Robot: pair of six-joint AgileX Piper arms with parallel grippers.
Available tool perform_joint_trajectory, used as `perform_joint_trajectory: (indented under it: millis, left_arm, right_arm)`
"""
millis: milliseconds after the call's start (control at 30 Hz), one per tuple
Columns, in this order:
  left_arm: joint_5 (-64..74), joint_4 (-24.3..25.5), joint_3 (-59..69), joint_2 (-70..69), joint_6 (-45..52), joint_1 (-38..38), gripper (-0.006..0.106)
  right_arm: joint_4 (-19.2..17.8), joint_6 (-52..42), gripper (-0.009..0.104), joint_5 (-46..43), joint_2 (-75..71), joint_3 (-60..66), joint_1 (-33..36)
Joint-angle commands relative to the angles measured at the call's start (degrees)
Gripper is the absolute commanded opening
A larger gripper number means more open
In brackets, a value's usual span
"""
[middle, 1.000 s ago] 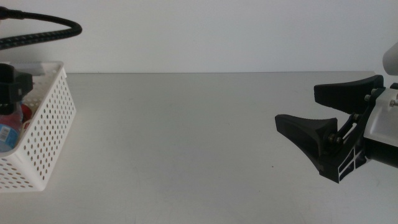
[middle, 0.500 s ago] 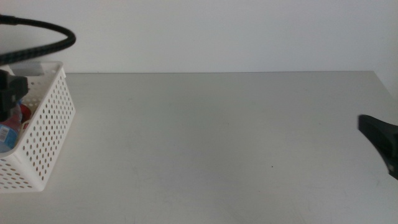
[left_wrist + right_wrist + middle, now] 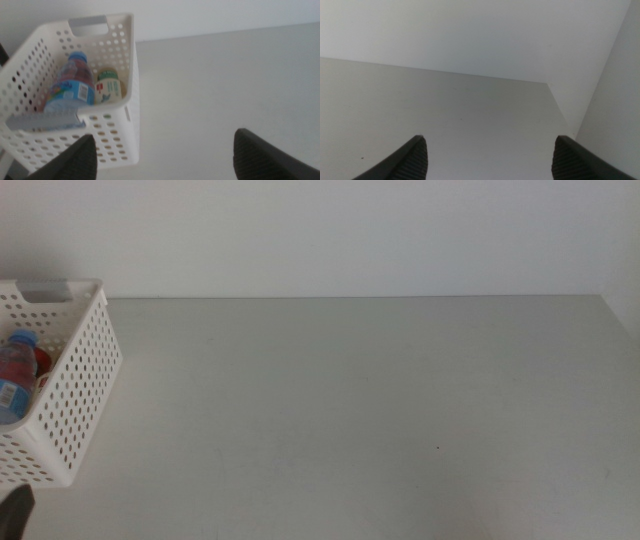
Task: Use arms to grab the bottles and put them into the dustbin to the left of the table.
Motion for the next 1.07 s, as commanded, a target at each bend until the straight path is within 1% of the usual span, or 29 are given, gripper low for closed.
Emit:
perform_joint_trajectory:
  millis: [0,200,333,400,1033]
  left_arm:
    - [-5.43,-0.7,3.59,-3.34,-0.85,-0.25,0.094]
    - [-5.56,-1.43,11.71,-11.64,-0.85,-0.25,0.094]
    - [-5.97,-2.68,14.7,-11.78,-0.85,-0.25,0.094]
    - [-5.97,-2.68,15.26,-11.78,-0.85,-0.25,0.094]
    - [-6.99,-2.68,16.51,-11.76,-0.85,-0.25,0.094]
  right_arm:
    - [-0.53,-0.64,0.063,-4.53,-1.46,-0.1,-0.31]
    - [-0.53,-0.64,0.063,-4.71,-4.91,3.89,-0.31]
    - [-0.53,-0.64,0.063,-4.28,-6.91,7.35,-0.31]
    - [-0.75,-0.64,0.063,-2.19,-6.91,7.16,-0.37]
    - [-0.92,-0.64,0.063,-2.19,-6.91,7.16,-0.37]
